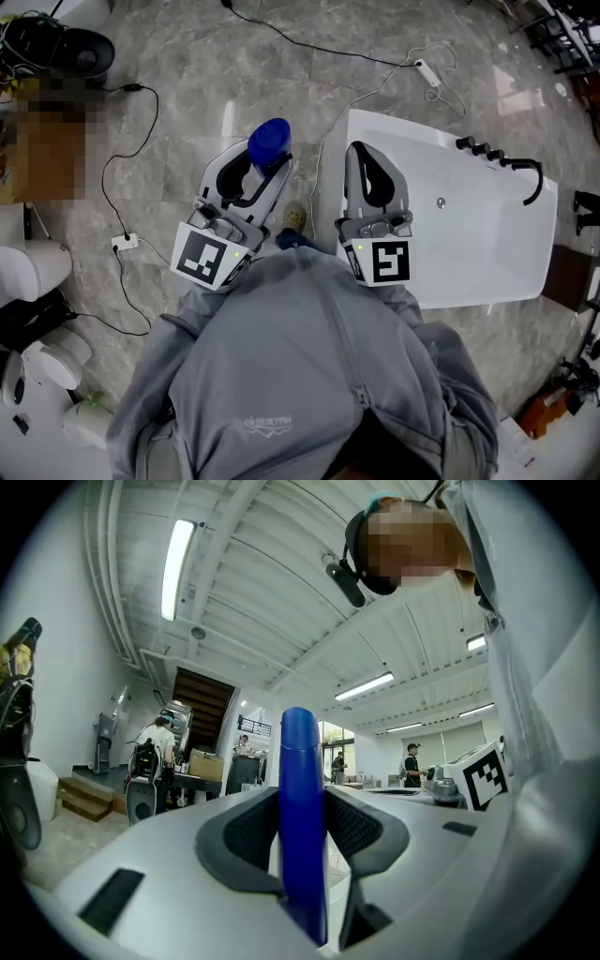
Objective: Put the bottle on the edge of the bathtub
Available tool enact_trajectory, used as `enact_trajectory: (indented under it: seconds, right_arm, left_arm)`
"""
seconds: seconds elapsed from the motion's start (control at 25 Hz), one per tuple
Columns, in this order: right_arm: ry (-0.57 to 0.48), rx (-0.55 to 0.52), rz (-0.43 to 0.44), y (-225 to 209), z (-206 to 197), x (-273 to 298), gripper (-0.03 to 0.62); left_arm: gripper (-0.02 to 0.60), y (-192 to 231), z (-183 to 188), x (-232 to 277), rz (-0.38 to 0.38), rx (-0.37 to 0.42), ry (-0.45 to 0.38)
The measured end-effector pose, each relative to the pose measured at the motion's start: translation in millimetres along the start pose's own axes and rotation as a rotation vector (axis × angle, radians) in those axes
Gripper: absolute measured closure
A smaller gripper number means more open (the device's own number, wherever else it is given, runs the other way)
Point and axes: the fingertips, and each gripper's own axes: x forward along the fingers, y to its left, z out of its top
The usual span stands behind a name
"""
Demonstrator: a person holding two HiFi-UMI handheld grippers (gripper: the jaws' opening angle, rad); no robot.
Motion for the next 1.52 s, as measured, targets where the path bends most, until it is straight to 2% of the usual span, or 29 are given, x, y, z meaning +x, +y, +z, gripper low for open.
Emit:
enact_trajectory:
  seconds: [0.2,0.44,0.72,1.04,1.28,1.52]
  right_arm:
    - [0.002,0.014,-0.030,-36,-9,19,0.591]
    - [0.015,0.026,-0.046,-53,-15,27,0.591]
    - [0.017,0.019,-0.092,-73,-16,38,0.591]
    - [0.049,0.020,-0.256,-120,-23,55,0.591]
    - [0.071,0.024,-0.377,-146,-29,80,0.591]
    - [0.102,-0.004,-0.438,-155,-36,96,0.591]
  left_arm:
    - [0.433,12,-8,33,-0.001,-0.002,0.023]
    - [0.433,19,-12,51,-0.004,-0.008,0.034]
    - [0.431,28,-12,82,-0.052,-0.021,0.033]
    - [0.433,46,-16,143,-0.193,-0.040,0.057]
    - [0.433,62,-15,178,-0.333,-0.028,0.069]
    - [0.433,81,-33,204,-0.476,-0.042,0.135]
